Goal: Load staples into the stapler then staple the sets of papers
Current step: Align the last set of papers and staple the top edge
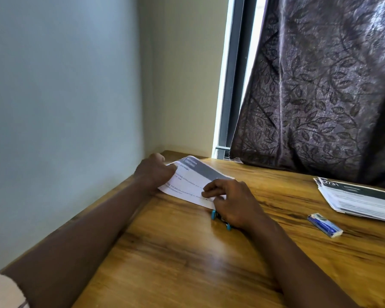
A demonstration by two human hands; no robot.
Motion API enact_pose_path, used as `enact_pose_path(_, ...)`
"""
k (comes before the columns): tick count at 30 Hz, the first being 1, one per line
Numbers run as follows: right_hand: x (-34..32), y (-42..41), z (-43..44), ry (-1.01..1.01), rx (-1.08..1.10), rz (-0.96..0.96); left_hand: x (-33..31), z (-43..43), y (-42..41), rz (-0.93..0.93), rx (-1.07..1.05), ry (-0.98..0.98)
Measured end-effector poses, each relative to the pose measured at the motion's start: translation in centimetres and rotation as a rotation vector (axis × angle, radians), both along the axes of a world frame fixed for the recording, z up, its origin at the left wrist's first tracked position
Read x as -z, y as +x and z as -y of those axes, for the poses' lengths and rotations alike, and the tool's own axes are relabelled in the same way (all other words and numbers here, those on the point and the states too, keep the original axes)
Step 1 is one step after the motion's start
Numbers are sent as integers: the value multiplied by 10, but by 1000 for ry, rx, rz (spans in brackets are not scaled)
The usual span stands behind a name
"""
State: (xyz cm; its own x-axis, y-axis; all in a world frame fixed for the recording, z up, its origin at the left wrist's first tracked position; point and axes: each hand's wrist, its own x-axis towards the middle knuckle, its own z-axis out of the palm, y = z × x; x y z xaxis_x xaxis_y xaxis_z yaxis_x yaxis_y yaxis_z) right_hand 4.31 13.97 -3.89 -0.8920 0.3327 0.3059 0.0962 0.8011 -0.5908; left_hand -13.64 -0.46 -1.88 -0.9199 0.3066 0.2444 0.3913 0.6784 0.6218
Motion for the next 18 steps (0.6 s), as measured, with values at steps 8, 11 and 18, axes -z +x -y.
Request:
enact_pose_path(8, 1, 3, 2, 181, 71, -147, -6, 23, 9, -54, 235, 632)
enact_pose_path(11, -14, 9, -1, 268, 161, -425, -21, 22, 26, -191, 289, 792)
enact_pose_path(18, -48, 26, -5, 455, 308, -747, -21, 13, 66, 38, 528, 999)
